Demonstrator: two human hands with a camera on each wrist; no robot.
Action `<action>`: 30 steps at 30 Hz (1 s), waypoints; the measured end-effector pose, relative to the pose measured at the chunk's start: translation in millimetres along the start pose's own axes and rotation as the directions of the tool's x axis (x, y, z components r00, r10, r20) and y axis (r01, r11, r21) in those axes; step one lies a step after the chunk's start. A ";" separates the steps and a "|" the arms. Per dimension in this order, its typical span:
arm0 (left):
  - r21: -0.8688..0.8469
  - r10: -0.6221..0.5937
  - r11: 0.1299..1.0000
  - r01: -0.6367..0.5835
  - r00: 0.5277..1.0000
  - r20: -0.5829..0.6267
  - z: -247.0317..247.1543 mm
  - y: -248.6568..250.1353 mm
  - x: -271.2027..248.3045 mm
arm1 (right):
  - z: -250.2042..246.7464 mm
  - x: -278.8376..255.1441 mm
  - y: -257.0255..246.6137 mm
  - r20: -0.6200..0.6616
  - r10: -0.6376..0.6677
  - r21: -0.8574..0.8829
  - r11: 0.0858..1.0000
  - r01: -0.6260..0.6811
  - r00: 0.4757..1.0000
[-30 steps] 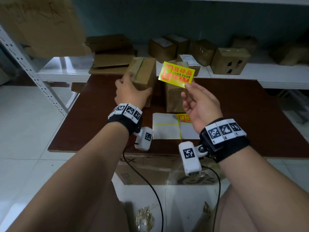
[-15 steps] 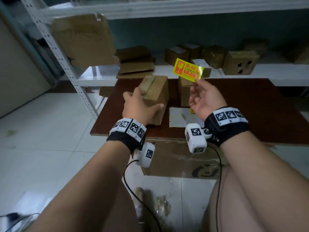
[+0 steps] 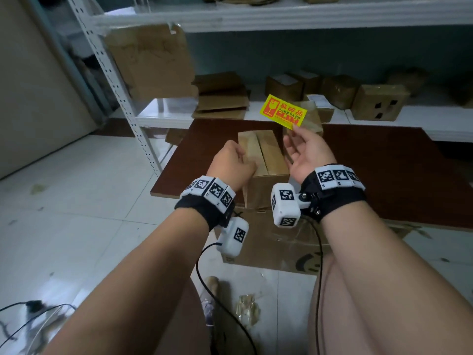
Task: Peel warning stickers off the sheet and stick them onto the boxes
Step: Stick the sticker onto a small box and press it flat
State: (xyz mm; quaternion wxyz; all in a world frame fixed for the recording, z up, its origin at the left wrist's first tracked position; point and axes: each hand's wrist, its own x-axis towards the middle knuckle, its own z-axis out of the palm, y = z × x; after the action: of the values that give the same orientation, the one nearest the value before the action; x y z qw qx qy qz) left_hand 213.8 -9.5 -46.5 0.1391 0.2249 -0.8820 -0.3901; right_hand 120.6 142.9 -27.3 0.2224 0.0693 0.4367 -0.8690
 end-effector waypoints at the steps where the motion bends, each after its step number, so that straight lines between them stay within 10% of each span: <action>1: -0.033 -0.011 0.999 0.012 1.000 0.022 1.6 -1.9 2.2 | -2.7 2.9 -1.3 0.001 -0.005 -0.025 1.000 0.005 1.000; 20: -0.530 0.015 0.834 -0.152 0.967 -0.254 -3.4 -13.5 59.5 | 11.3 35.7 -0.8 0.114 -0.259 -0.409 0.868 0.283 0.959; 30: -0.614 -0.024 0.786 -0.071 0.989 -0.146 -17.3 -10.7 58.4 | 12.2 33.2 -2.7 0.160 -0.259 -0.356 0.885 0.300 0.953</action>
State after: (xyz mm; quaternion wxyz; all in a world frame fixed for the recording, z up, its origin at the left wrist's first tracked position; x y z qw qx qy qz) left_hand 173.9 -56.2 -39.1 0.2738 0.1840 -0.6962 -0.6375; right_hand 90.7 123.8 -28.4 0.1270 -0.0852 0.5880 -0.7943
